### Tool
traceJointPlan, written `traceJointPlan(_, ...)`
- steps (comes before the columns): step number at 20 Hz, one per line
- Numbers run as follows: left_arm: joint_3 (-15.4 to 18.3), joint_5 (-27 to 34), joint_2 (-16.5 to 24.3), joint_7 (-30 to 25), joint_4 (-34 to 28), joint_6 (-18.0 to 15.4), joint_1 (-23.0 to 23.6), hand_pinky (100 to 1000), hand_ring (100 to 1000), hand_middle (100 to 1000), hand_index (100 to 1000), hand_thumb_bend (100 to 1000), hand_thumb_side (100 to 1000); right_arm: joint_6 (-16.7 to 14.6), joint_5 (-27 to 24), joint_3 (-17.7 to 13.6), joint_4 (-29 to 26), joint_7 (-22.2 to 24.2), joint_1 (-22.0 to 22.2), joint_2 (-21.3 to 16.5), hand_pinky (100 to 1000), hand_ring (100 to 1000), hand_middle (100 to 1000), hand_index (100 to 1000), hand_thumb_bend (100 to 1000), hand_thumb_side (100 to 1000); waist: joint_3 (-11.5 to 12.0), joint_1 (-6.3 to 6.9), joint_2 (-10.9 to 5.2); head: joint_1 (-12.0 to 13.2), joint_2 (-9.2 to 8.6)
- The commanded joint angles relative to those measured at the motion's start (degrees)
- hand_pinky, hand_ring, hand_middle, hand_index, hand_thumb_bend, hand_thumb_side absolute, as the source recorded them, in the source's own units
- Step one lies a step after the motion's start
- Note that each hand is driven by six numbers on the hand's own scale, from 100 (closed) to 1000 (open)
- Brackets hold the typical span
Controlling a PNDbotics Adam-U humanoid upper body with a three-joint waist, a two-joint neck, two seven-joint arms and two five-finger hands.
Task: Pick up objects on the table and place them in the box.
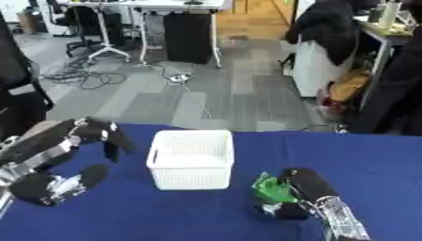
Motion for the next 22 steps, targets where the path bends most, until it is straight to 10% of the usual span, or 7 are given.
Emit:
traceJointPlan(1,0.48,-0.10,1.22,-0.12,-0.40,-0.02,-0.93,415,476,584,760,126,1000,1.85,-0.64,-1.38,-1.65,0.64,-2.44,-0.56,906,829,814,787,703,1000,-0.05,0.07,-0.67,0.56,-0.09)
traceJointPlan(22,0.43,-0.03,1.16,-0.20,-0.40,-0.05,-1.07,413,475,583,760,125,1000,3.89,5.05,-3.76,9.04,-2.33,-4.68,-1.23,923,830,807,790,702,1000,-0.09,0.16,-0.13,0.82,-0.05)
